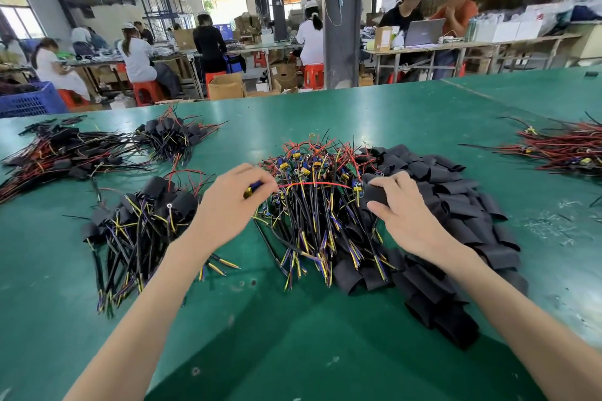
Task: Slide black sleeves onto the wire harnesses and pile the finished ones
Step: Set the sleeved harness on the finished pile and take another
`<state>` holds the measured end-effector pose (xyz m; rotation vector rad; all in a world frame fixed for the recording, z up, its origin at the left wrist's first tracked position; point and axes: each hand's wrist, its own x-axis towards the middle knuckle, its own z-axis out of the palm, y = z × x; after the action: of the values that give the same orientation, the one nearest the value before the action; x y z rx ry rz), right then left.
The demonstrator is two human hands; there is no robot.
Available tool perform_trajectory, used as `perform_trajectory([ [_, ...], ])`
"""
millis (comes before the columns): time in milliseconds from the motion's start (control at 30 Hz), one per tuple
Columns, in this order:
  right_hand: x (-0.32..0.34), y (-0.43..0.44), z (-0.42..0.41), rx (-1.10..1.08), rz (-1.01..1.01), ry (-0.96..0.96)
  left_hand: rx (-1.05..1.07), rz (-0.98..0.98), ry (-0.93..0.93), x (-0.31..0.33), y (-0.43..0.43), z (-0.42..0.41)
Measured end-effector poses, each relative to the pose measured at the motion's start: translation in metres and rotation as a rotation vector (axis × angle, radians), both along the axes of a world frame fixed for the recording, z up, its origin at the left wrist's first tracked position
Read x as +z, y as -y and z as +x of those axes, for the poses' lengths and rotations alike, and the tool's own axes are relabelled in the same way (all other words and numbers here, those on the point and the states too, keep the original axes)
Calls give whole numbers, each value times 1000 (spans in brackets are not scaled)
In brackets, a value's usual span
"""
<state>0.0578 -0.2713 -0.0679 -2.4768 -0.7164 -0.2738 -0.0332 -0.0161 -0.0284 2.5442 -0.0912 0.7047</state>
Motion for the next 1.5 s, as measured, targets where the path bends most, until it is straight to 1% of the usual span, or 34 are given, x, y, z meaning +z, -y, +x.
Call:
perform_trajectory([
  [100,-1,-2,1,15,24,6,-32,-41,85,-12,4,-5],
  [233,-3,-2,0,66,188,-64,-32,-28,162,-18,11,-10],
  [333,-4,-3,0,117,299,-105,-20,-8,185,-19,13,-12],
  [600,-1,-4,-6,152,385,-81,45,60,239,-23,17,-15],
  [1100,-1,-1,-4,137,422,-30,-12,110,248,-35,16,-13],
  [1267,-1,-1,-3,139,434,-54,-5,138,254,-34,16,-14],
  [1400,1,-1,-6,154,396,-24,13,165,237,-35,16,-14],
  [1500,2,-3,-8,163,285,93,13,183,228,-36,21,-15],
])
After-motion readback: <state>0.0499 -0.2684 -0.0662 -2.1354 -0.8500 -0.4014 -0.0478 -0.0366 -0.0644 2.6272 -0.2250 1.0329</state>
